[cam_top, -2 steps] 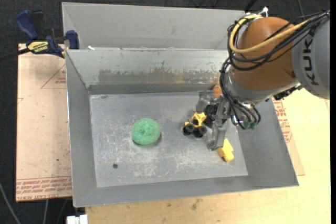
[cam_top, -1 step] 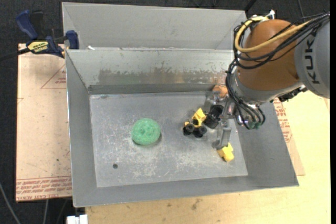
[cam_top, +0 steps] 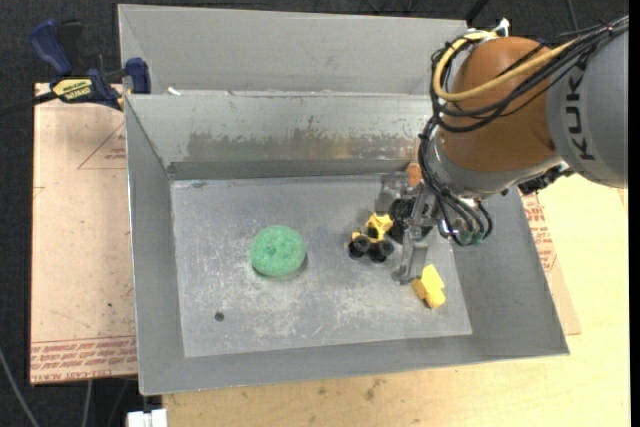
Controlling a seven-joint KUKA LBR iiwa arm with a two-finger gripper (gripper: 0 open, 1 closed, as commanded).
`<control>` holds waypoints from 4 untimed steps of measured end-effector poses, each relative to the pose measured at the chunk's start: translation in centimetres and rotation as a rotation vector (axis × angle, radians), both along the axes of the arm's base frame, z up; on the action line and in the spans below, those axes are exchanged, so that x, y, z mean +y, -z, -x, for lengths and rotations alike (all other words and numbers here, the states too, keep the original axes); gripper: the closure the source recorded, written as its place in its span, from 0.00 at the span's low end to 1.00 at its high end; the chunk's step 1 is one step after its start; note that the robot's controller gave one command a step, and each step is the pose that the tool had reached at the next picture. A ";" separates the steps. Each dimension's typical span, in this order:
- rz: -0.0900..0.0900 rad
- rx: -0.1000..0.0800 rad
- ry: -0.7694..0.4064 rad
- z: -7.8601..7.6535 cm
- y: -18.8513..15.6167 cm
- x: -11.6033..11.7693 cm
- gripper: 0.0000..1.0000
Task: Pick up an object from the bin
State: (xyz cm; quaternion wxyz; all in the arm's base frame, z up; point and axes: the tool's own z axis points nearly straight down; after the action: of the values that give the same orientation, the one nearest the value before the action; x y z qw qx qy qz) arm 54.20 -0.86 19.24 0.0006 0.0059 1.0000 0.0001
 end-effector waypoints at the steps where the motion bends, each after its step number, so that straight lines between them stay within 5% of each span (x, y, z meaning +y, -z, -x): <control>1: -0.001 0.000 0.087 -0.8 1.2 -1.5 0.00; 2: 0.001 -0.004 -0.148 -3.4 3.7 -1.0 0.00; 3: -0.001 -0.004 -0.071 -0.9 7.8 -1.7 0.00; 4: -0.002 0.006 0.076 -0.2 10.1 -2.3 0.00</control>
Offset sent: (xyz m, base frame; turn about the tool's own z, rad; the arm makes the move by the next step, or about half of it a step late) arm 0.0882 0.0114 -0.0944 0.0996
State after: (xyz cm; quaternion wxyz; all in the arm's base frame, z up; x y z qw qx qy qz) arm 54.37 -3.21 9.19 -0.0022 0.0439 0.9990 0.0009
